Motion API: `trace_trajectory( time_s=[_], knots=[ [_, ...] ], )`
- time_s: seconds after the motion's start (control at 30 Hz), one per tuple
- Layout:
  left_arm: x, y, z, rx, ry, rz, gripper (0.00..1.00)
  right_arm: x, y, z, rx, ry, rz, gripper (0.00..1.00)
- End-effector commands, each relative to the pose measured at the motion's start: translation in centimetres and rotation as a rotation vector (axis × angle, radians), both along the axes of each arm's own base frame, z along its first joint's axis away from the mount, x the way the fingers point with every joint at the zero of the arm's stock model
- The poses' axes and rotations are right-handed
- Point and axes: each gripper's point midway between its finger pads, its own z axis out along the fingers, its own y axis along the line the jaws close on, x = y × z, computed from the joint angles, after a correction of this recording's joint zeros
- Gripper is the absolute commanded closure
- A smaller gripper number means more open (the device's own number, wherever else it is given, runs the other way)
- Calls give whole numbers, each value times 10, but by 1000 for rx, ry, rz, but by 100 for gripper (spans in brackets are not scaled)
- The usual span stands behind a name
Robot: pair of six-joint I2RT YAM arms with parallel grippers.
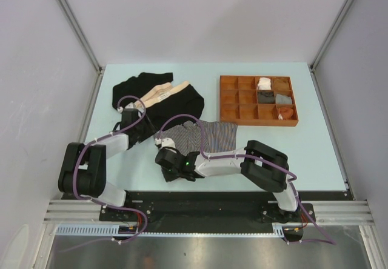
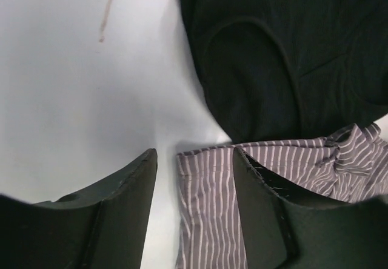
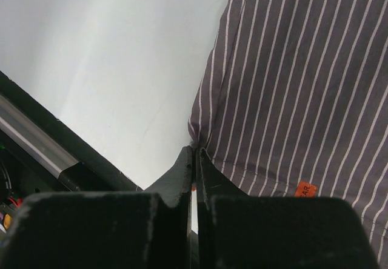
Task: Roll the underwear
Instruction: Fold the underwear at the center of the board.
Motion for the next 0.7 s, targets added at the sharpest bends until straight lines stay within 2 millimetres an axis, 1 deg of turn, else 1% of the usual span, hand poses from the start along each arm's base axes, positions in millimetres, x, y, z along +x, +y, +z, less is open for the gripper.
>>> trace_trajectory(
  time_s=[0.0, 0.07, 0.17, 0.27, 0.3, 0.33, 0.37, 0.43, 0.53, 0.57, 0.67],
  knots=[
    [-8, -13, -14, 14, 55, -42, 46, -2, 0, 2, 15, 12, 6, 100],
    [-10, -11, -18, 43, 75, -48, 47, -2, 1, 3, 21, 9, 7, 100],
    [-11, -13, -19, 45, 82, -58, 53, -2, 2, 6, 26, 7, 8, 100],
    [-10, -13, -18, 56, 75, -66, 67, -1, 4, 10, 38, 2, 12, 100],
    [-13, -12, -20, 65, 97, -67, 84, -2, 5, 12, 45, 2, 15, 100],
    [-14, -12, -21, 68, 107, -72, 94, -1, 5, 12, 44, 1, 16, 100],
    [-14, -13, -21, 68, 109, -71, 100, -2, 6, 14, 49, 1, 18, 100],
    [-14, -12, -19, 71, 100, -74, 100, -4, 7, 17, 61, 2, 34, 100],
    [-18, -3, -12, 110, 97, -51, 100, -9, 12, 26, 94, 10, 64, 100],
    [-14, 2, 3, 129, 54, -31, 100, -11, 14, 28, 106, 10, 76, 100],
    [-18, 7, 22, 143, 16, -9, 100, -23, 23, 38, 154, 37, 125, 100]
  ],
)
